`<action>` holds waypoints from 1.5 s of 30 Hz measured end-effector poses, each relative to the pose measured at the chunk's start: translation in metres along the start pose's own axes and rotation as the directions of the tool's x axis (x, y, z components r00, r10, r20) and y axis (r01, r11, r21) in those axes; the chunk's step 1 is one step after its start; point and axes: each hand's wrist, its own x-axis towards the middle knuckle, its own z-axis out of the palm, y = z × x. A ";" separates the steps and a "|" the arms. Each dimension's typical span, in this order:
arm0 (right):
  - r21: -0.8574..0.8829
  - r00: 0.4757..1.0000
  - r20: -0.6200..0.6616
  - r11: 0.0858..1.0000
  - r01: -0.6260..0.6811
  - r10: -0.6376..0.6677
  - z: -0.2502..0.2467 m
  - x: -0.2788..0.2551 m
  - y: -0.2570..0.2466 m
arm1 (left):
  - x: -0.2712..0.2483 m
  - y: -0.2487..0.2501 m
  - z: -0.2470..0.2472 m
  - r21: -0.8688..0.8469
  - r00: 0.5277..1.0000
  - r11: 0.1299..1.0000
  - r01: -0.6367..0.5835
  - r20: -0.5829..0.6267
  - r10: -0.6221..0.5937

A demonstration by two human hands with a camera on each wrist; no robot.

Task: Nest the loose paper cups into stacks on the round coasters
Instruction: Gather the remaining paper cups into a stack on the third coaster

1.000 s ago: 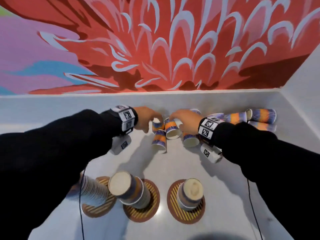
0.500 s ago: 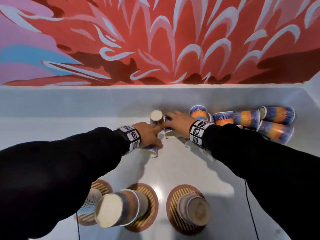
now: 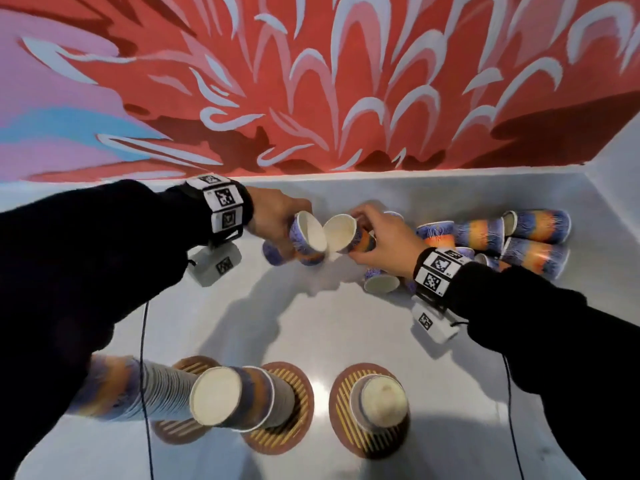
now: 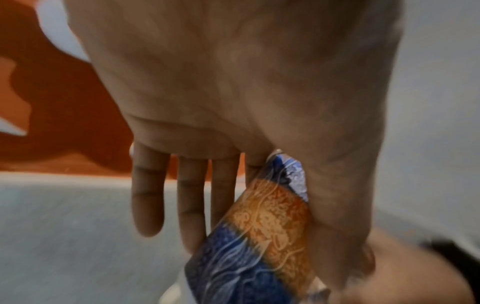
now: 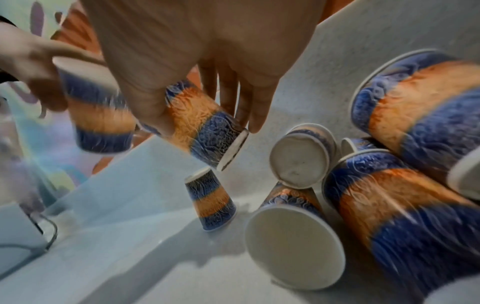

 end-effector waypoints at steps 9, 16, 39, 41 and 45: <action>0.431 0.963 -0.202 0.899 -0.076 0.178 -0.021 -0.035 -0.006 | -0.017 0.047 -0.051 -0.603 0.907 0.748 -0.277 -0.421 -0.003; 0.444 0.946 -0.205 0.885 -0.138 0.250 -0.023 -0.054 0.007 | 0.017 0.033 -0.012 -0.367 0.963 0.915 -0.166 -0.260 0.071; 0.571 0.929 -0.183 0.804 -0.166 0.322 0.009 -0.082 0.020 | 0.091 -0.013 0.051 0.118 0.998 0.993 -0.029 -0.051 0.035; 0.570 0.931 -0.188 0.807 -0.156 0.313 0.006 -0.084 0.016 | 0.073 -0.001 0.021 0.027 0.994 0.999 -0.038 -0.102 0.041; 0.497 0.935 -0.219 0.857 -0.138 0.278 -0.006 -0.092 0.005 | 0.018 0.032 -0.051 -0.099 0.981 0.991 -0.090 -0.179 0.071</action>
